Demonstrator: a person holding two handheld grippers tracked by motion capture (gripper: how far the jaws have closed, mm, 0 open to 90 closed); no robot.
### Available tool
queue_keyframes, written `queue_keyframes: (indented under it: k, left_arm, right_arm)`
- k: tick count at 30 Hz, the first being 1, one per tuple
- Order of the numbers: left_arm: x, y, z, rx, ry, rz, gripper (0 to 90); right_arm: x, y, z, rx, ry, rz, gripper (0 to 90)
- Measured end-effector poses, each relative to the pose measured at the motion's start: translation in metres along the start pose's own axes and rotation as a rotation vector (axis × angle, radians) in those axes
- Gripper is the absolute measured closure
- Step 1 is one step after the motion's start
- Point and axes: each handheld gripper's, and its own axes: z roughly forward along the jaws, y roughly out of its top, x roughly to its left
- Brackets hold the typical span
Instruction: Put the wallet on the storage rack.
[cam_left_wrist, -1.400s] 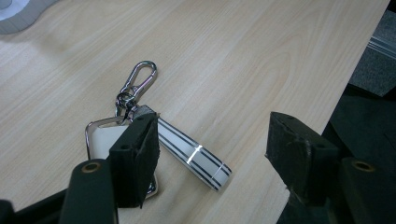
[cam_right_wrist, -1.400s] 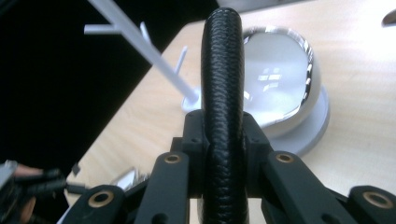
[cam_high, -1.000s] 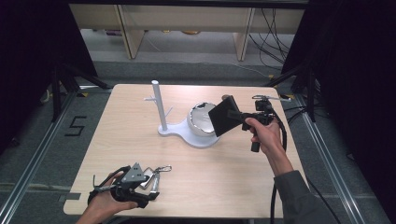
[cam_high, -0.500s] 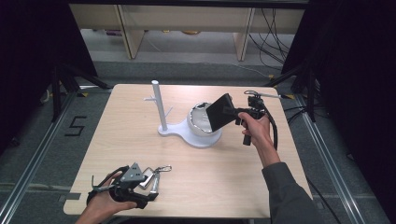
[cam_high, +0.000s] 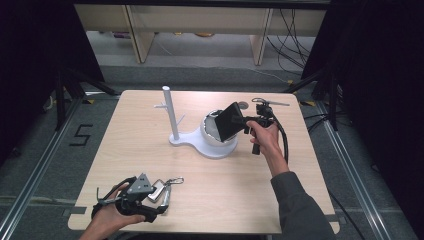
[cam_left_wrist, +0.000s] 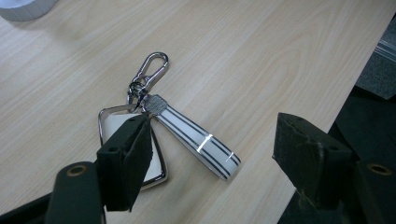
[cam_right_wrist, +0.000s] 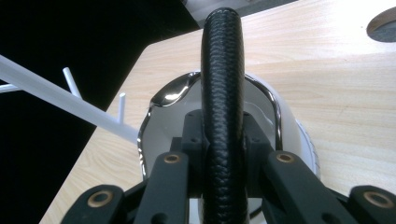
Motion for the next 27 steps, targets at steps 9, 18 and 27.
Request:
queue_keyframes:
  k: [9, 18, 27]
  left_arm:
    - [0.002, -0.001, 0.002, -0.004, 0.000, -0.016, 27.9]
    - [-0.001, -0.001, 0.004, 0.001, -0.008, -0.018, 27.9]
    - [-0.002, -0.001, 0.005, 0.005, -0.005, -0.006, 28.0]
  right_arm:
    - [-0.003, -0.004, 0.018, 0.026, 0.008, 0.015, 76.2]
    - [-0.004, -0.007, 0.026, 0.035, 0.004, 0.015, 75.1]
    - [-0.004, -0.002, 0.019, 0.039, -0.052, -0.051, 61.3]
